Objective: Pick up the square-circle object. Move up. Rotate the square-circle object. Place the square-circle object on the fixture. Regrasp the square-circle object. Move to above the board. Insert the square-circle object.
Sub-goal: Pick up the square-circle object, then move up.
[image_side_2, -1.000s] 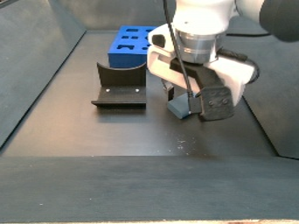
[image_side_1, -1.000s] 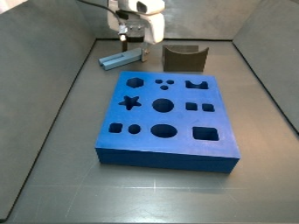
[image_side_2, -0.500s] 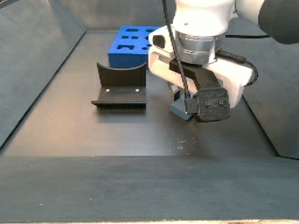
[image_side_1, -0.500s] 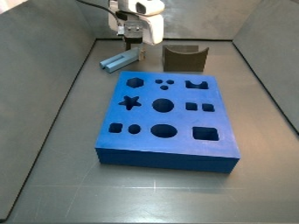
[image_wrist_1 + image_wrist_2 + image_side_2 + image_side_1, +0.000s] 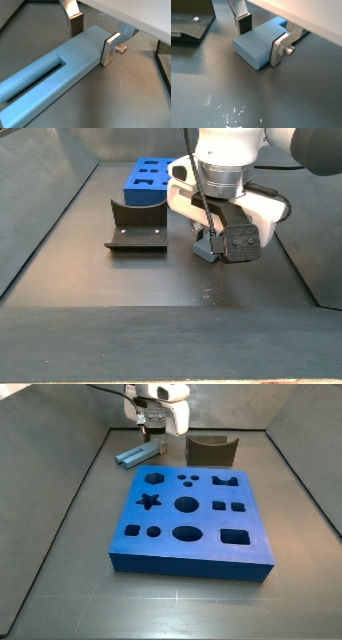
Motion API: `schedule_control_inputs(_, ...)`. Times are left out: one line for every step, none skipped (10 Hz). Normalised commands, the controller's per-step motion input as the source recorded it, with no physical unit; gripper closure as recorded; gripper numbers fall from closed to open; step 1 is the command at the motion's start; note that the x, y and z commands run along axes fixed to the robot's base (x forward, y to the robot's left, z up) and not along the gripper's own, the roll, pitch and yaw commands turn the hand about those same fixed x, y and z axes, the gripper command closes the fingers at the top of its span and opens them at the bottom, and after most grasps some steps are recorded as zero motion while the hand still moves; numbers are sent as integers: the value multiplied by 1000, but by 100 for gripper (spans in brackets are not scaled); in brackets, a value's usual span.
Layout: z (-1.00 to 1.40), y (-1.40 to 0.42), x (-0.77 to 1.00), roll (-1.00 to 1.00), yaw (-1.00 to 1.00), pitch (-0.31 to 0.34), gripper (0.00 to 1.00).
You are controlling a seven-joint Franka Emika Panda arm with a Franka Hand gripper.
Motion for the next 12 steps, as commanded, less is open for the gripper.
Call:
schedule_control_inputs(0,0,0,0,0,0,100)
schedule_control_inputs(0,0,0,0,0,0,100)
schedule_control_inputs(0,0,0,0,0,0,100)
schedule_control_inputs(0,0,0,0,0,0,100)
schedule_control_inputs(0,0,0,0,0,0,100)
schedule_control_inputs(1000,0,0,0,0,0,100)
schedule_control_inputs(1000,-65,65,-9,-49,-23,100)
schedule_control_inputs(1000,-64,32,-14,-41,1,100)
schedule_control_inputs(910,-47,12,-16,-29,21,100)
schedule_control_inputs(732,-30,-1,-15,-20,30,100)
schedule_control_inputs(587,-22,-11,-15,-14,34,100)
schedule_control_inputs(389,-13,-15,-12,-8,31,100)
